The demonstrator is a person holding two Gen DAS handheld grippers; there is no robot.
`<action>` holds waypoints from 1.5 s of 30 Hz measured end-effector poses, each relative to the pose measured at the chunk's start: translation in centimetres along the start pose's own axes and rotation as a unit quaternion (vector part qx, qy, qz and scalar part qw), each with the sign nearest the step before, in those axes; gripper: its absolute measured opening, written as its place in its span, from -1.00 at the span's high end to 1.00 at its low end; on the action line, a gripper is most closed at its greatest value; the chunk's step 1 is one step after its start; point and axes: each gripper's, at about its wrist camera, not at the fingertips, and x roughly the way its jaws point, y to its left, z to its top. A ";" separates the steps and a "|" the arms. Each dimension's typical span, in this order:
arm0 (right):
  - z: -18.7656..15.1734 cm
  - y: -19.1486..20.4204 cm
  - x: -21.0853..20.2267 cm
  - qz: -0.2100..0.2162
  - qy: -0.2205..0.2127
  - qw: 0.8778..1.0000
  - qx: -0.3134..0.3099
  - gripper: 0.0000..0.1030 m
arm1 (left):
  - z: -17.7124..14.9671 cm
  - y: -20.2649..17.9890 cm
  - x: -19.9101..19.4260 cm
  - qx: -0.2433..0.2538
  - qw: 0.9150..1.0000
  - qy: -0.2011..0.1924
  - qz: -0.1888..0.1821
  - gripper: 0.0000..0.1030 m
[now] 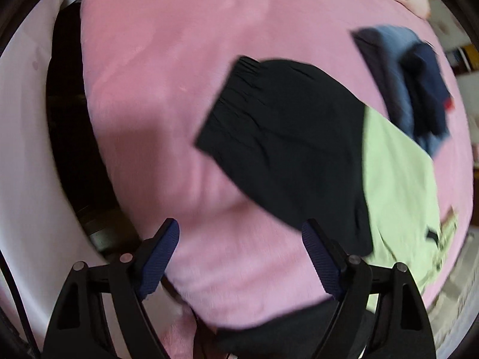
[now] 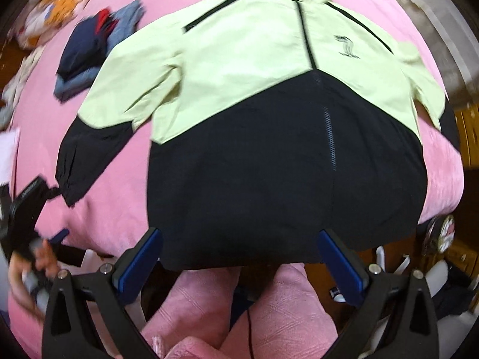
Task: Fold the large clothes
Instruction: 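Grasp the black sleeve cuff with the left gripper and lift it, then carry the black sleeve across the jacket body with the left gripper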
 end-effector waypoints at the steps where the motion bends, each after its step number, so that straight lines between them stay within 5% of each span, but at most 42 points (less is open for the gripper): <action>1: -0.1 0.9 -0.1 -0.003 -0.001 1.000 -0.005 -0.99 | 1.0 0.2 0.8 -0.005 1.000 -0.009 0.005 -0.59; 3: 0.0 2.0 -0.2 -0.002 0.000 1.000 -0.017 -0.99 | 2.1 0.4 1.7 -0.016 1.000 -0.012 0.007 -0.53; 8: 0.9 4.4 -0.3 -0.003 -0.003 0.999 -0.040 -0.99 | 5.4 1.4 5.6 -0.064 0.998 0.023 -0.014 0.12; 14: 1.7 5.5 -0.1 0.004 -0.002 0.999 -0.037 -0.99 | 6.9 1.4 7.7 -0.086 0.995 0.040 -0.041 0.57; 21: 2.2 4.3 -0.1 0.015 -0.007 1.000 -0.020 -0.99 | 6.8 1.0 5.0 -0.053 0.993 -0.010 -0.108 0.71; 26: 2.6 1.7 0.0 0.029 -0.014 0.999 0.011 -0.99 | 6.5 -2.4 0.2 -0.003 0.983 -0.067 -0.169 0.73; 30: 2.9 -1.0 0.2 0.049 -0.018 0.998 0.035 -0.99 | 4.0 -8.8 -5.6 0.063 0.966 -0.118 -0.222 0.77; 36: 3.1 -6.0 -0.7 0.076 -0.041 0.996 0.028 -0.99 | -4.2 -21.1 -12.5 0.195 0.920 -0.174 -0.292 0.80; 40: 3.7 -10.1 -2.2 0.091 -0.084 0.992 0.005 -0.99 | -11.7 -29.0 -14.5 0.275 0.888 -0.173 -0.324 0.83; 45: 5.2 -16.8 -3.2 0.089 -0.135 0.987 0.003 -0.99 | -20.9 -36.1 -12.9 0.356 0.863 -0.132 -0.332 0.83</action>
